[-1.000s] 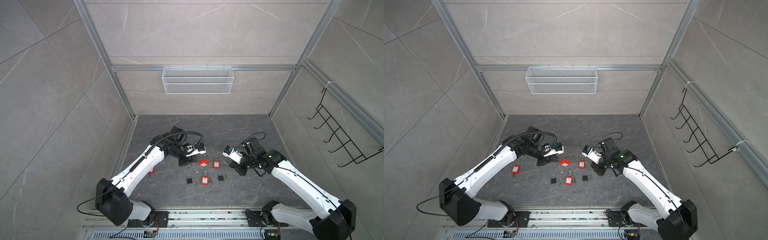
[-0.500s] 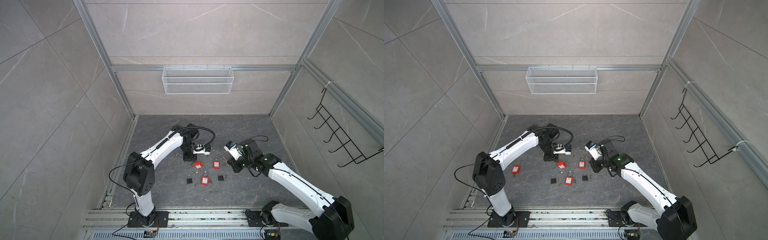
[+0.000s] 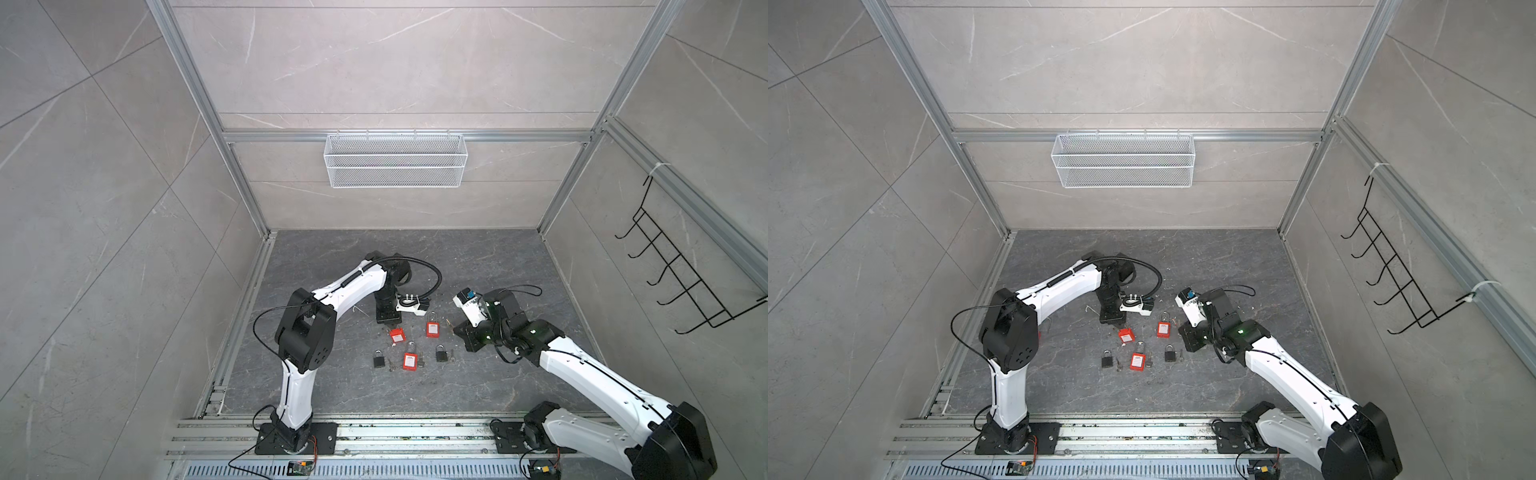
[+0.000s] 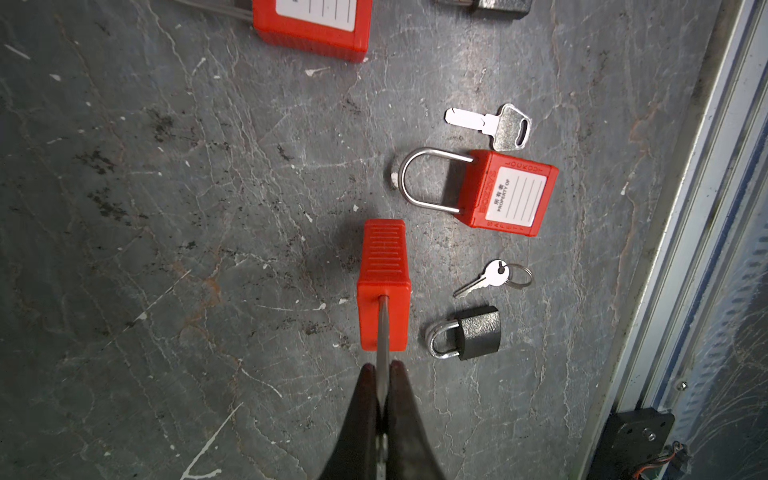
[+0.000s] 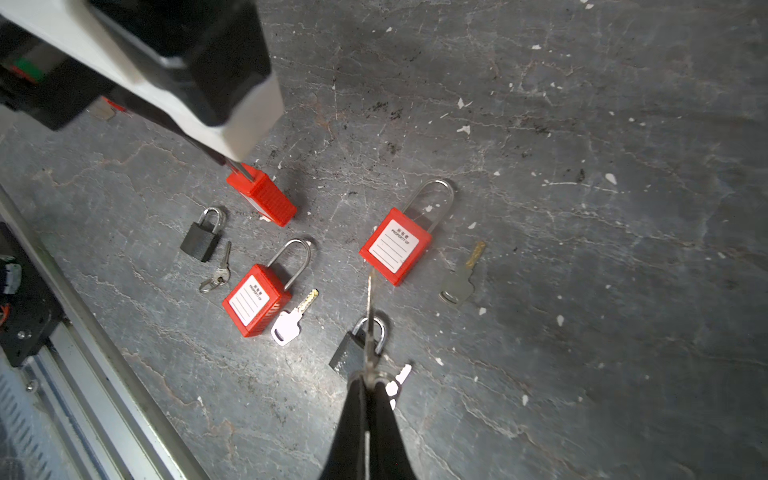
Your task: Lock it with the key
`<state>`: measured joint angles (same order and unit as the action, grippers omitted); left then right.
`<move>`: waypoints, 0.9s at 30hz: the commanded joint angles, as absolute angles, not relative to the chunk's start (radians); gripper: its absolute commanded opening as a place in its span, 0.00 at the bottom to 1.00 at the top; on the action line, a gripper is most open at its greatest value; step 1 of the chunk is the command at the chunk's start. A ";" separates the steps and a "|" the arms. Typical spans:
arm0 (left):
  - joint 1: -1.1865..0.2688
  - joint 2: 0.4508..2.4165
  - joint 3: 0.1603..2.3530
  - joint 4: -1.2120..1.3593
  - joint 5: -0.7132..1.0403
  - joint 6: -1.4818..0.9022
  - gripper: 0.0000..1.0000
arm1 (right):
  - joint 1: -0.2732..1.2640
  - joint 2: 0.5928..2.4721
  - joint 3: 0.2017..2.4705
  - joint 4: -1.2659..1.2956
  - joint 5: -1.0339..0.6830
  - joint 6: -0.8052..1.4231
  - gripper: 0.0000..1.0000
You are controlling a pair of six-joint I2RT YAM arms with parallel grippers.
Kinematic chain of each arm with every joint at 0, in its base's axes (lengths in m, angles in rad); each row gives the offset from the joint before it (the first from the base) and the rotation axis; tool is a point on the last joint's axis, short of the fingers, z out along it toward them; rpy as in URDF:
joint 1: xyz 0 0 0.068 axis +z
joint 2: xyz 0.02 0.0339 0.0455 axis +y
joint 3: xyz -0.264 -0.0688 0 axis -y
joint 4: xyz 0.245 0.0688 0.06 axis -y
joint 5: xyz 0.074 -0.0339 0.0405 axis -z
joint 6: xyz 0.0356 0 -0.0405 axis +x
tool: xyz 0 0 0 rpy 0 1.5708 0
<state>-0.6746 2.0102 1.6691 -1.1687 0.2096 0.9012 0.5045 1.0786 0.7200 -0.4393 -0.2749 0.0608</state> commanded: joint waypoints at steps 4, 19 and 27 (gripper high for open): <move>-0.694 2.058 1.733 -1.192 0.201 0.882 0.00 | 0.502 1.048 0.667 -0.385 -0.324 0.152 0.00; -0.694 2.111 1.780 -1.070 0.131 0.853 0.18 | 0.502 1.102 0.642 -0.318 -0.388 0.320 0.00; -0.680 2.107 1.777 -0.946 0.150 0.813 0.27 | 0.502 1.184 0.694 -0.348 -0.382 0.387 0.00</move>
